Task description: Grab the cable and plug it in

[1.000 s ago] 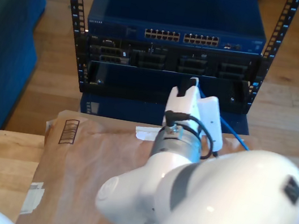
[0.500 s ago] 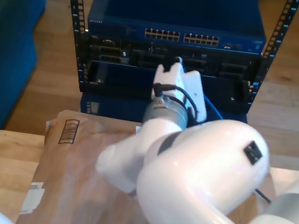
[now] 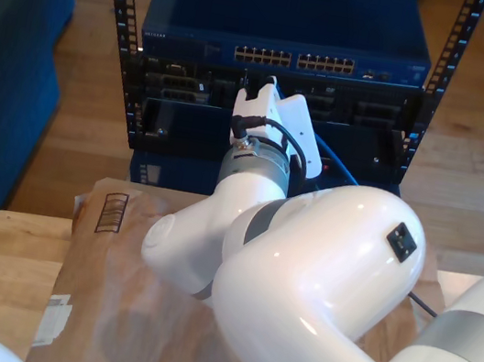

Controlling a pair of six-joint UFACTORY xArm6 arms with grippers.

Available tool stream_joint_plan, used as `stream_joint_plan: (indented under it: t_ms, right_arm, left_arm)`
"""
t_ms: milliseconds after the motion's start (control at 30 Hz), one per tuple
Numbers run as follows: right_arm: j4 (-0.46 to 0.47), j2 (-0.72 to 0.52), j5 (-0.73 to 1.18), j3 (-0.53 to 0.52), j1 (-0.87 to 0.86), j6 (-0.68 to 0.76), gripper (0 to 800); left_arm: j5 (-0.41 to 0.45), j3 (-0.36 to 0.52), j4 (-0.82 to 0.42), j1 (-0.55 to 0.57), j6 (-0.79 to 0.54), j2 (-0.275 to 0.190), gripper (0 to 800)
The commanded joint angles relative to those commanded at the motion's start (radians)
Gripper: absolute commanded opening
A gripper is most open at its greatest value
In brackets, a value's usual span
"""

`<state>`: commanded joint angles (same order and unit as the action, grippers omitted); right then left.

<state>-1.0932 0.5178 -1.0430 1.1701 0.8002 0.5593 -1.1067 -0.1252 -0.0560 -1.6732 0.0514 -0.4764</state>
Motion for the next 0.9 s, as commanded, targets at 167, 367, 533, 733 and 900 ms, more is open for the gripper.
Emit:
stream_joint_plan:
  t_ms: [167, 367, 533, 733, 900]
  right_arm:
    - [0.0, -0.028, 0.003, -0.069, -0.031, 0.0, 0]
    - [0.02, -0.078, 0.04, -0.103, -0.037, 0.005, 0]
    - [0.017, -0.081, 0.035, -0.143, -0.032, 0.049, 0]
    - [0.02, -0.118, 0.048, -0.155, -0.055, 0.066, 0]
    - [0.014, -0.114, 0.034, -0.126, -0.058, 0.144, 0]
  left_arm:
    - [0.0, 0.0, 0.0, 0.0, 0.0, 0.0, 800]
    - [0.0, 0.002, 0.0, 0.0, 0.0, 0.0, 800]
    - [-0.002, 0.0, 0.0, 0.0, 0.0, 0.0, 800]
    - [-0.002, 0.0, 0.0, 0.0, 0.0, 0.0, 800]
    - [-0.002, 0.0, 0.0, 0.0, 0.0, 0.0, 800]
